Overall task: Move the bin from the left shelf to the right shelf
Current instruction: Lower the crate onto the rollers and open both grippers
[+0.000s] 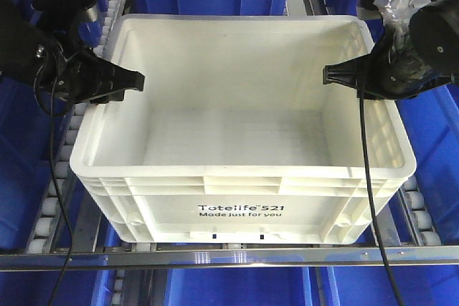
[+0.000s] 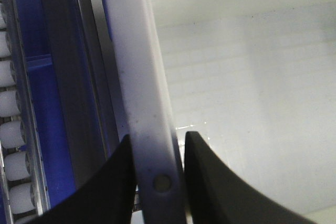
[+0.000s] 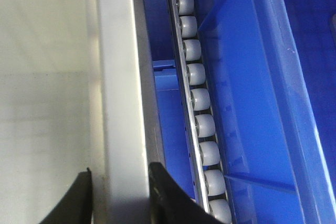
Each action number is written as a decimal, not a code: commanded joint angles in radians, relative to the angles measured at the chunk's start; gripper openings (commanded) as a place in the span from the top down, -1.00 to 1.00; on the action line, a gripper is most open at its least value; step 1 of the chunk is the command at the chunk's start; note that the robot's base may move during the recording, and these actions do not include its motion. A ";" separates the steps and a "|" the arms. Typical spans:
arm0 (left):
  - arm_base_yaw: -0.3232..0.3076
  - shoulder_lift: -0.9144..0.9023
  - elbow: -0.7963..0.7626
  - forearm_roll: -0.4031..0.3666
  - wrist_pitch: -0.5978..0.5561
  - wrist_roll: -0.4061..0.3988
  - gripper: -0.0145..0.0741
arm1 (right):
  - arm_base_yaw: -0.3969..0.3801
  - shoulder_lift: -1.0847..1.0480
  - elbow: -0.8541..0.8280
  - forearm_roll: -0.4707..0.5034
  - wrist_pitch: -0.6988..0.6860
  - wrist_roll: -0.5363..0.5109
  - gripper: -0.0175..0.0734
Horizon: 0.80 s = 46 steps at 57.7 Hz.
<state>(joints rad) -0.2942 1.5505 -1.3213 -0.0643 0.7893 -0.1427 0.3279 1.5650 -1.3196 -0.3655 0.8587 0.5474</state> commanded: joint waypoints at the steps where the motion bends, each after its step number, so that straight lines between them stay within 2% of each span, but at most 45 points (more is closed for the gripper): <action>1: -0.017 -0.041 -0.039 -0.065 -0.068 0.025 0.26 | -0.001 -0.022 -0.037 -0.012 -0.104 0.050 0.22; 11: -0.017 -0.048 -0.039 -0.067 -0.055 0.025 -0.09 | -0.001 -0.022 -0.037 -0.009 -0.078 0.044 -0.15; 21: -0.017 -0.069 -0.039 -0.073 -0.043 0.025 -0.26 | -0.001 -0.052 -0.037 -0.009 -0.050 0.043 -0.41; 37: -0.017 -0.146 -0.039 -0.073 -0.048 0.034 -0.26 | -0.001 -0.142 -0.032 -0.009 -0.039 -0.029 -0.45; 46: -0.017 -0.187 -0.032 -0.073 -0.046 0.066 -0.26 | -0.001 -0.226 0.053 -0.012 -0.123 -0.059 -0.45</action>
<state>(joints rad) -0.3054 1.4170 -1.3224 -0.1219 0.7988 -0.0973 0.3279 1.4131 -1.2833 -0.3487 0.8256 0.5113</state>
